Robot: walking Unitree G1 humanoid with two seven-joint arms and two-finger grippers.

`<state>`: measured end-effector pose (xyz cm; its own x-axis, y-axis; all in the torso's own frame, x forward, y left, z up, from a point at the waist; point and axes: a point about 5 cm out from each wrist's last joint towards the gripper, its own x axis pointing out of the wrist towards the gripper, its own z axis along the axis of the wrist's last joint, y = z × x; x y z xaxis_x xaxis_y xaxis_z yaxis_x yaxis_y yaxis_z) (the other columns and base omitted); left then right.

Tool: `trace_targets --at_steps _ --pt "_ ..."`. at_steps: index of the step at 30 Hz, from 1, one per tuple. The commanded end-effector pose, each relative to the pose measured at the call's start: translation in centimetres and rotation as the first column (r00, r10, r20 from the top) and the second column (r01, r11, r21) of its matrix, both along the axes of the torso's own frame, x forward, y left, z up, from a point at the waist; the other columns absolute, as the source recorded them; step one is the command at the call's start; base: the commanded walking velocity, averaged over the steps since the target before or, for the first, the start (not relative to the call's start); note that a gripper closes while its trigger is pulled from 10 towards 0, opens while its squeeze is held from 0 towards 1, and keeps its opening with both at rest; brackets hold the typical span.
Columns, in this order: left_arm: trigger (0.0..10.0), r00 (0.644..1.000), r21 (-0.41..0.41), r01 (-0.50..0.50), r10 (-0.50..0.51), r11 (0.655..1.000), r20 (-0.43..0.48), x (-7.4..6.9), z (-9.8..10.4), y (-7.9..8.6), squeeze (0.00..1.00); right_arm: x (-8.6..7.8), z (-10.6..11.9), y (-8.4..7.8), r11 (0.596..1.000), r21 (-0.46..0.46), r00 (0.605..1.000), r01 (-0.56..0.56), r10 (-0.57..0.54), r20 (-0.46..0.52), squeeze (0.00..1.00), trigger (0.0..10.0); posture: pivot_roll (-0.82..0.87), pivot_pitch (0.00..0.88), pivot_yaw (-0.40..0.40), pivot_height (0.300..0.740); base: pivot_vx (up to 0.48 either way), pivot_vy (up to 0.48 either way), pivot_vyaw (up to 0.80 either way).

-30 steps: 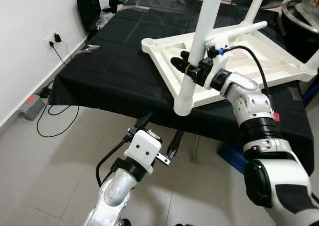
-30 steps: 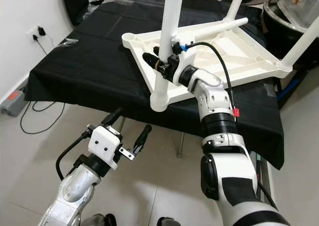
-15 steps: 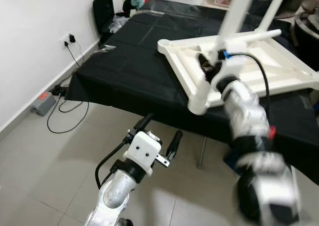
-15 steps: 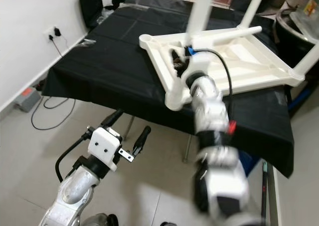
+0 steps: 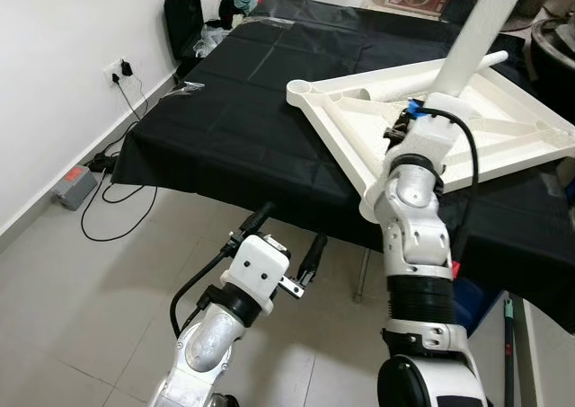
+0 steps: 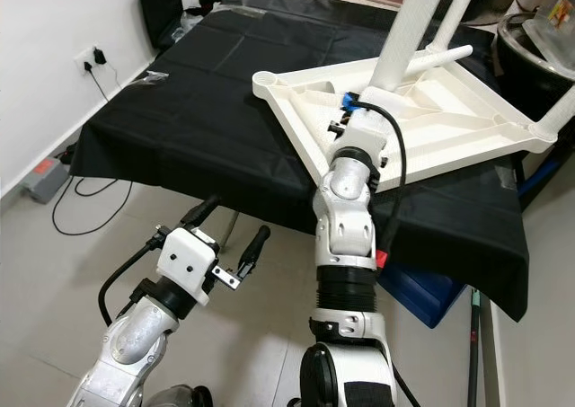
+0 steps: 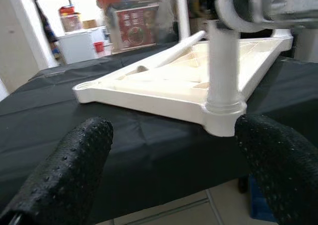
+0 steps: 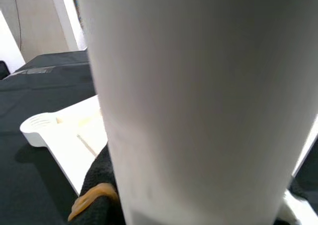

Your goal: Building children table

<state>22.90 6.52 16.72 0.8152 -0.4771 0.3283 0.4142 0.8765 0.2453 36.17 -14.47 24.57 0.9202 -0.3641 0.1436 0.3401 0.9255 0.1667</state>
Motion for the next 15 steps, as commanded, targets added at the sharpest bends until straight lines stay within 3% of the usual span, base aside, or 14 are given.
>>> trace_targets --at_steps 1,2,3,4,5,6,8,9,11,12,14,15 --pt "10.0 1.000 0.012 -0.003 0.003 1.000 -0.017 -0.1 -0.3 0.1 0.00 0.3 -2.5 -0.1 0.999 0.036 0.993 -0.025 0.029 -0.117 0.09 10.0 0.15 0.168 -0.064 0.740 0.000 0.000 0.00" --pt "10.0 1.000 0.012 -0.002 0.003 1.000 -0.020 0.0 -0.4 0.0 0.00 0.5 -2.2 -0.1 0.995 0.052 0.991 -0.086 0.090 -0.097 1.00 10.0 0.14 0.169 -0.061 0.740 0.000 0.000 0.00" --pt "10.0 1.000 0.012 -0.002 0.003 1.000 -0.020 0.0 -0.4 0.0 0.00 0.5 -2.2 -0.1 0.995 0.052 0.991 -0.086 0.090 -0.097 1.00 10.0 0.14 0.169 -0.061 0.740 0.000 0.000 0.00" --pt "10.0 1.000 0.012 -0.001 0.001 1.000 -0.022 0.0 -0.4 0.0 0.00 0.6 -1.4 -0.4 0.990 0.031 0.989 -0.137 0.139 -0.059 0.00 10.0 0.14 0.169 -0.063 0.740 0.000 0.000 0.00" --pt "10.0 1.000 0.012 -0.001 0.001 1.000 -0.022 0.0 -0.4 0.0 0.00 0.6 -1.4 -0.4 0.990 0.031 0.989 -0.137 0.139 -0.059 0.00 10.0 0.14 0.169 -0.063 0.740 0.000 0.000 0.00" --pt "10.0 1.000 0.011 -0.001 0.001 1.000 -0.023 0.0 -0.4 0.0 0.00 1.1 -0.6 -0.4 0.953 0.003 0.952 -0.304 0.304 -0.032 0.00 10.0 0.14 0.170 -0.067 0.740 0.000 0.000 0.00" --pt "10.0 1.000 0.011 -0.001 0.001 1.000 -0.023 0.0 -0.4 0.0 0.00 1.1 -0.6 -0.4 0.953 0.003 0.952 -0.304 0.304 -0.032 0.00 10.0 0.14 0.170 -0.067 0.740 0.000 0.000 0.00" --pt "10.0 1.000 0.011 -0.001 0.001 1.000 -0.025 0.0 -0.4 0.0 0.00 1.3 0.0 -0.9 0.907 -0.040 0.908 -0.419 0.417 -0.039 0.00 10.0 0.14 0.170 -0.064 0.740 0.000 0.000 0.00" --pt "10.0 1.000 0.011 -0.001 0.001 1.000 -0.025 0.0 -0.4 0.0 0.00 1.3 0.0 -0.9 0.907 -0.040 0.908 -0.419 0.417 -0.039 0.00 10.0 0.14 0.170 -0.064 0.740 0.000 0.000 0.00" --pt "10.0 1.000 0.009 -0.002 0.002 1.000 -0.025 0.0 -0.4 0.0 0.00 1.3 0.3 -1.8 0.854 -0.069 0.857 -0.516 0.513 -0.054 0.00 10.0 0.14 0.172 -0.065 0.740 0.000 0.000 0.00" --pt "10.0 1.000 0.009 -0.002 0.002 1.000 -0.025 0.0 -0.4 0.0 0.00 1.3 0.3 -1.8 0.854 -0.069 0.857 -0.516 0.513 -0.054 0.00 10.0 0.14 0.172 -0.065 0.740 0.000 0.000 0.00" --pt "10.0 1.000 0.008 -0.003 0.003 1.000 -0.025 0.0 -0.4 0.0 0.00 1.3 0.4 -2.6 0.775 -0.090 0.780 -0.625 0.621 -0.077 0.00 10.0 0.14 0.173 -0.063 0.740 0.000 0.000 0.00"
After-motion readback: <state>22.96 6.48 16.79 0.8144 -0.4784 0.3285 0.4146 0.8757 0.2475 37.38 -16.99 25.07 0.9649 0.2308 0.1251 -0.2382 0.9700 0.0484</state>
